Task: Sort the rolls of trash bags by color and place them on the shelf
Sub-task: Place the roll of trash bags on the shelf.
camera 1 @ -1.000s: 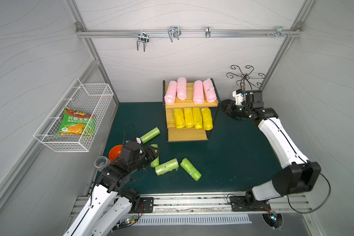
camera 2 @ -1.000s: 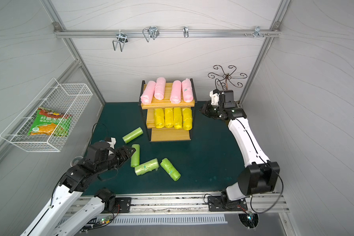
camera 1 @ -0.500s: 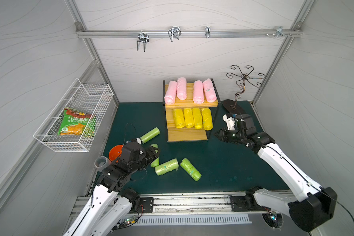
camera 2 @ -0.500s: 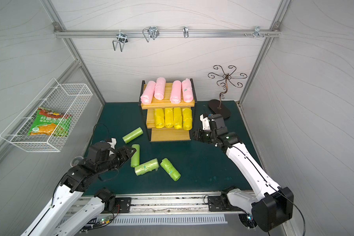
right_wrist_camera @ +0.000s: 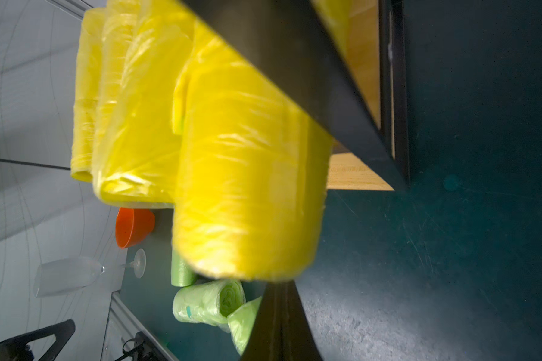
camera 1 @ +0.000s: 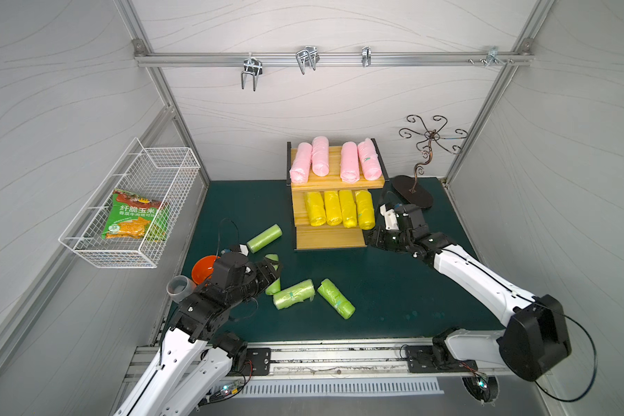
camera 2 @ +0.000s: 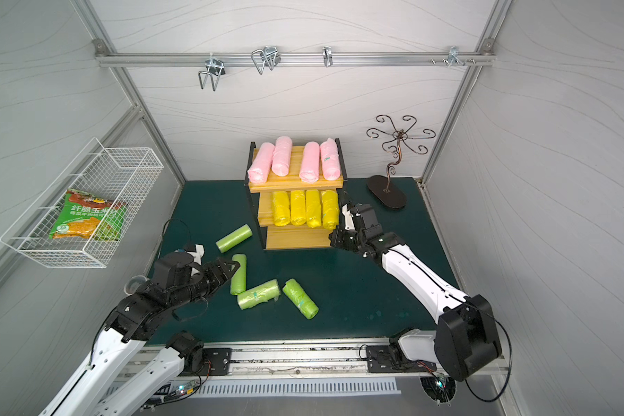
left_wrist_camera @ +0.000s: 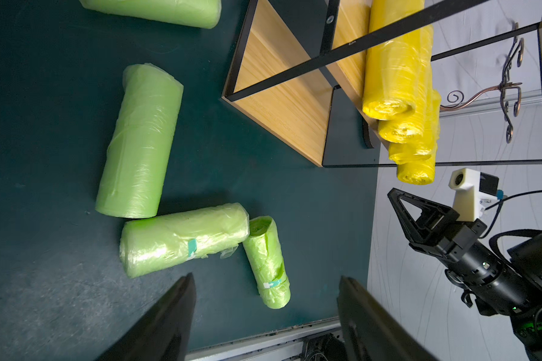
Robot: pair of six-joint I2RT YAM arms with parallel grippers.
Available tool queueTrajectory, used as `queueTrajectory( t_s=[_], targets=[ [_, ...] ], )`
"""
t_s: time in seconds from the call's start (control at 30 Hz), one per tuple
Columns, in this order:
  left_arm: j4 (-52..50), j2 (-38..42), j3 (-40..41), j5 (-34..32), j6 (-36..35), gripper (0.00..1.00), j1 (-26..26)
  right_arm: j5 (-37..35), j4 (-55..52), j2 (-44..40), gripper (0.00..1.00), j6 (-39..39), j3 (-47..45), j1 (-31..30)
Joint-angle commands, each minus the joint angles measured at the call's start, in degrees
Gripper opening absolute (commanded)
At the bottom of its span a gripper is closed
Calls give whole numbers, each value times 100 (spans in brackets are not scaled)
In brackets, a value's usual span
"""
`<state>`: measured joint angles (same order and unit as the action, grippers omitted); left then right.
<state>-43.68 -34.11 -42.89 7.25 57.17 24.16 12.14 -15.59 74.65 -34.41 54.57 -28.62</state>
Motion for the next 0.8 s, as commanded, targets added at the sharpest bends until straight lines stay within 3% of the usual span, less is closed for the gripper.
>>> queueTrajectory(
  t_s=[0.0, 0.23, 0.77],
  targets=[
    [158, 80, 3, -92, -47, 77, 27, -320, 615, 35, 0, -55, -33, -73],
    [152, 80, 35, -83, -39, 77, 27, -739, 1007, 42, 0, 56, 4, -78],
    [132, 67, 53, -68, -57, 76, 27, -912, 1269, 623, 0, 278, 577, -82]
  ],
)
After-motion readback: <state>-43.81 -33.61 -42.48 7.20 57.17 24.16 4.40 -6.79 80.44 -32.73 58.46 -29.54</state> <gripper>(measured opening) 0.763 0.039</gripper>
